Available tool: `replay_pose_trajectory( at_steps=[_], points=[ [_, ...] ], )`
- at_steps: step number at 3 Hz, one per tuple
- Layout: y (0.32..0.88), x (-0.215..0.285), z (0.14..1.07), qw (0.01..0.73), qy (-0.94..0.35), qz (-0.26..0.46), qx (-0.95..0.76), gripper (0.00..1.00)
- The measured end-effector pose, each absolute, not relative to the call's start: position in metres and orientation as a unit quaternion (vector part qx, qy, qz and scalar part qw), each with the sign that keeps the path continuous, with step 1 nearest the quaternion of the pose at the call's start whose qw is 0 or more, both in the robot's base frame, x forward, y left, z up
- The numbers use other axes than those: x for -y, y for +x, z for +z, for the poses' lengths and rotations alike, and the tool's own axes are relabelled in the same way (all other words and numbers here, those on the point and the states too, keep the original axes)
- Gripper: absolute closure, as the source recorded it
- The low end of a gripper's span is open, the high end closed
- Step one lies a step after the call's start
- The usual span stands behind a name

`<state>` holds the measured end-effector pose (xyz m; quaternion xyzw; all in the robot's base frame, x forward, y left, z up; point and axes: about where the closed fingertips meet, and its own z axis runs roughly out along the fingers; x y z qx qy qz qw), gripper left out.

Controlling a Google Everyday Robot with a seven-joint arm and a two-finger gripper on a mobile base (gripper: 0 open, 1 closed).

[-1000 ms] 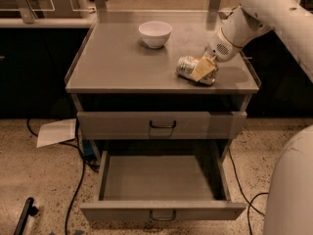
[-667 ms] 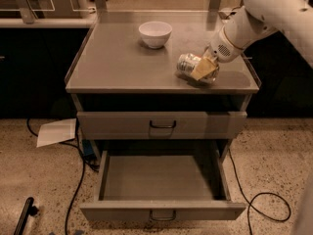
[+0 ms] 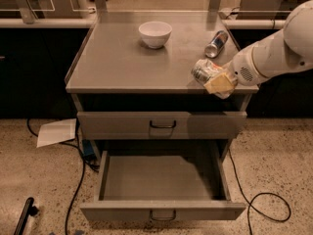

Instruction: Place 7up can into middle drawer

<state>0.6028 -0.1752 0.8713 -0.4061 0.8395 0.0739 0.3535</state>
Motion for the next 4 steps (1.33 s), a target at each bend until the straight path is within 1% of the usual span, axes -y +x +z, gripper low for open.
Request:
replay_pose_trajectory(
  at_steps=[1,2,3,4],
  points=[
    [0.603,0.175,0.871,0.353,-0.406,0.074,-0.839,1.00],
    [0.583,0.165,0.853,0.336,-0.416,0.108,-0.838,1.00],
    [0.553,0.164,0.817,0.315,-0.389,0.158,-0.851,1.00],
    [0.529,0.168,0.778,0.299,-0.353,0.186,-0.867,1.00]
  ],
)
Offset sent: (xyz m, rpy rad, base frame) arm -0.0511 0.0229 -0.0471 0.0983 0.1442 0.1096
